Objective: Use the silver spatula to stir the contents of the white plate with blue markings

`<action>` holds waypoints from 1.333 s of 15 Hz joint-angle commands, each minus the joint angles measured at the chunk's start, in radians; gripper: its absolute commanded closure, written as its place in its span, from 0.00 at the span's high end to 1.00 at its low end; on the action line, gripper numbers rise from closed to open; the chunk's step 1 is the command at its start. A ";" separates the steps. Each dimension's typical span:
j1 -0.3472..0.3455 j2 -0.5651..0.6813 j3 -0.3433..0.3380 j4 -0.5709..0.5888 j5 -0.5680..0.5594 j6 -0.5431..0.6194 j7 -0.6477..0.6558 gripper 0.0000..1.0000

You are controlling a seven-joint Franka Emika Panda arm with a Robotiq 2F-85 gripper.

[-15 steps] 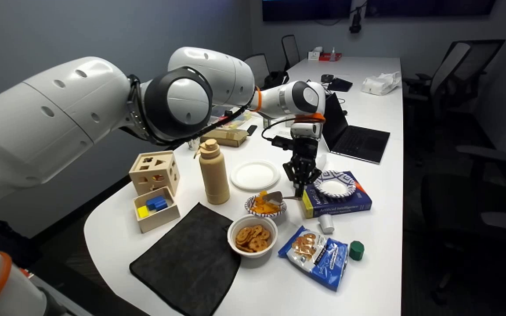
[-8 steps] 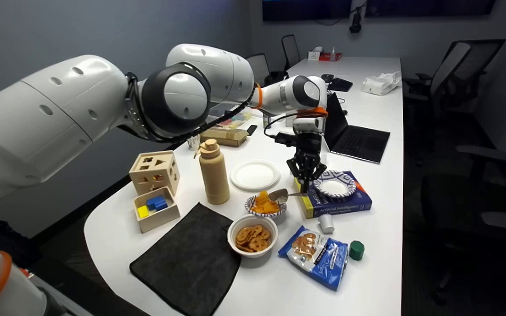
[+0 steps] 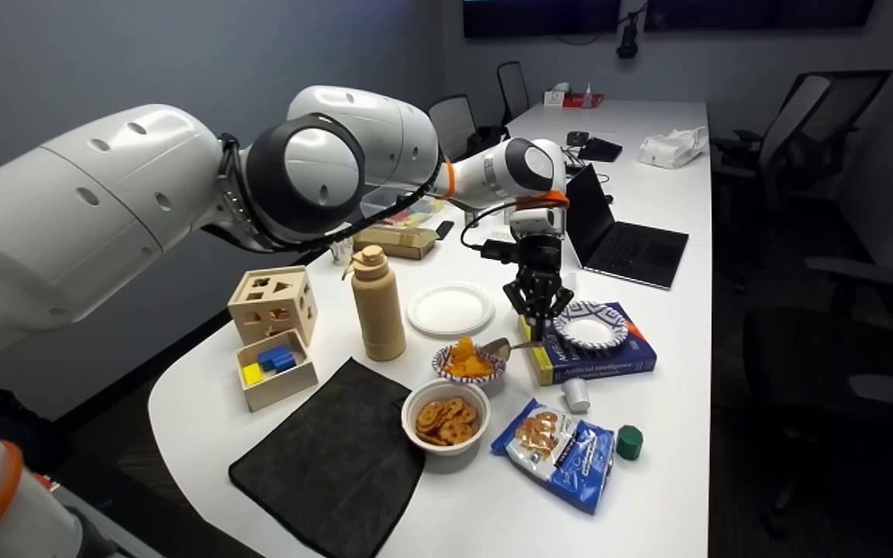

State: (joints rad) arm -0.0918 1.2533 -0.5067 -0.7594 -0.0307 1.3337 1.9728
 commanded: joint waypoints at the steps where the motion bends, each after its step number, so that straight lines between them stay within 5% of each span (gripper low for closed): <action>1: 0.023 0.051 -0.036 0.058 -0.005 -0.049 0.137 0.01; 8: 0.043 0.065 -0.053 0.068 0.000 -0.143 0.056 0.01; 9: 0.004 0.059 0.033 0.091 -0.073 -0.173 0.060 0.01; 20: -0.030 0.070 0.182 0.124 -0.124 -0.290 -0.146 0.01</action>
State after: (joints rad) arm -0.0915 1.2867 -0.3636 -0.7469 -0.1503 1.1653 1.8280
